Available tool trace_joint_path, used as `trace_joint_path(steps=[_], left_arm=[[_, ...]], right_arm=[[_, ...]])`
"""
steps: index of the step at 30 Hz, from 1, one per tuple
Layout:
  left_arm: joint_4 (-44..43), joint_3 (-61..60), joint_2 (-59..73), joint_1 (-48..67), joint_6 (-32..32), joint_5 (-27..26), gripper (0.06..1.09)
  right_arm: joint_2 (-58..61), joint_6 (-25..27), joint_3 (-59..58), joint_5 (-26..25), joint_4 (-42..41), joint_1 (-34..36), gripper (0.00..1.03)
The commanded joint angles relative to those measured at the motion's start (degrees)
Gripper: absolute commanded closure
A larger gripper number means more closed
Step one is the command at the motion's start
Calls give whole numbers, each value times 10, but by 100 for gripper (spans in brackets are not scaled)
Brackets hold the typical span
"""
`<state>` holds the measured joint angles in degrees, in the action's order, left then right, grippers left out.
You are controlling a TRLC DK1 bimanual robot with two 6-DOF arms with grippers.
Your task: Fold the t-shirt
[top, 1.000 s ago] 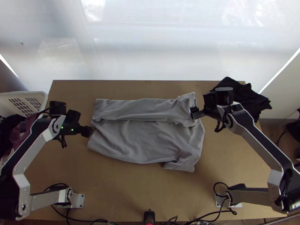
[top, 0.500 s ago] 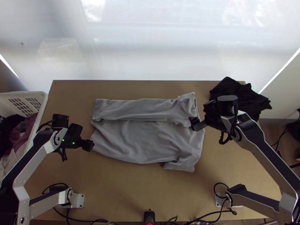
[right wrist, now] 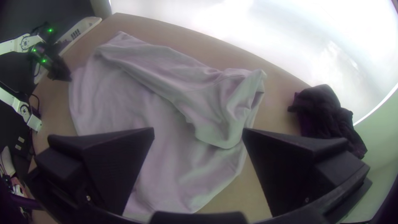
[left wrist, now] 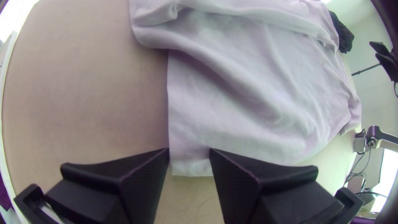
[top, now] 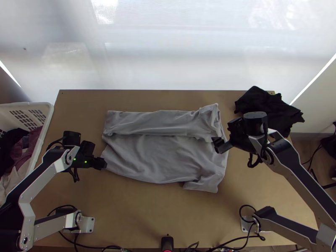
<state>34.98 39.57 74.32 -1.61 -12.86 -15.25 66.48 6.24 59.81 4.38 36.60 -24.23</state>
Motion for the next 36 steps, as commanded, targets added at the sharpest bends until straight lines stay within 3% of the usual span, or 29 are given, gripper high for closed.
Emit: trace_joint_path(steps=[1, 5, 11, 22, 36], left_arm=[[-11, -5, 6, 5, 2, -17, 82], [-11, -3, 1, 10, 3, -19, 105], [-4, 4, -16, 17, 13, -20, 105], [5, 0, -35, 23, 21, -20, 105], [5, -5, -39, 31, 48, -20, 105]], right_arm=[[-11, 6, -7, -1, 8, -2, 4], [-17, 13, -11, -1, 15, -1, 4], [-15, 19, -16, 0, 57, -26, 4], [-70, 21, -108, 4, 109, -176, 5], [-73, 59, -218, 3, 75, -348, 10]])
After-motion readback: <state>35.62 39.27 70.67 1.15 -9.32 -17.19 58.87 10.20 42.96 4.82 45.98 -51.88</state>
